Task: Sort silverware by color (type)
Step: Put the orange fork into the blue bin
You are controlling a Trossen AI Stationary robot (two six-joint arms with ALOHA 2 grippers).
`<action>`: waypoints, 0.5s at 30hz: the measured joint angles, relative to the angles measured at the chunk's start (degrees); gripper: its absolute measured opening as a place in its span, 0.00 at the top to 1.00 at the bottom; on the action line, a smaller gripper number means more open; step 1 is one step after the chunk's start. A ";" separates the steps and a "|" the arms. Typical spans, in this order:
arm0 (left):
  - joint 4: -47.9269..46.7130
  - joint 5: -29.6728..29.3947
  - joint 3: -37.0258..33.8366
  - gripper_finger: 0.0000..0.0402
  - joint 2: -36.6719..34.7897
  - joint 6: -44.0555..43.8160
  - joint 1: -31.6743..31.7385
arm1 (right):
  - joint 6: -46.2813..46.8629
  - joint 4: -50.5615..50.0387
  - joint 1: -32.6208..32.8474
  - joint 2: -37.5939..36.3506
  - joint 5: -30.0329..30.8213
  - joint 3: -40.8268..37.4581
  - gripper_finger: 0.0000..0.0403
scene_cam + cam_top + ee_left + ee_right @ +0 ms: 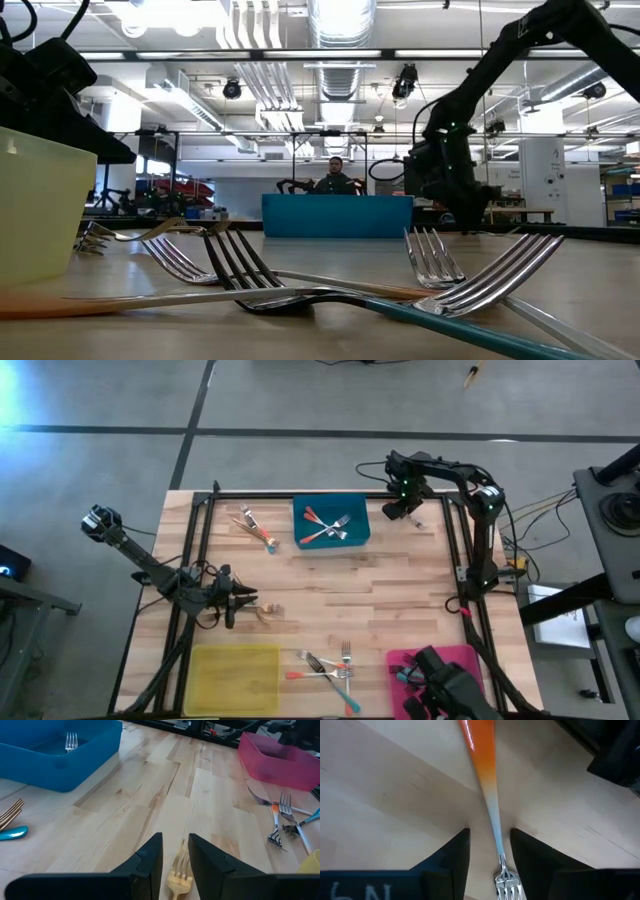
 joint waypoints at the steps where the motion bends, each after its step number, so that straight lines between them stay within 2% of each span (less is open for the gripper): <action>1: 0.00 0.00 0.01 0.81 0.00 -0.01 -0.01 | -0.32 -0.32 -0.24 0.35 -0.14 0.37 0.67; 9: 0.03 0.02 0.00 0.81 0.00 0.00 0.00 | -2.31 -0.25 -2.13 0.50 -1.97 0.87 0.72; 15: 0.04 0.02 -0.01 0.81 0.00 0.00 -0.01 | -2.32 -0.01 -2.35 0.77 -1.37 0.87 0.86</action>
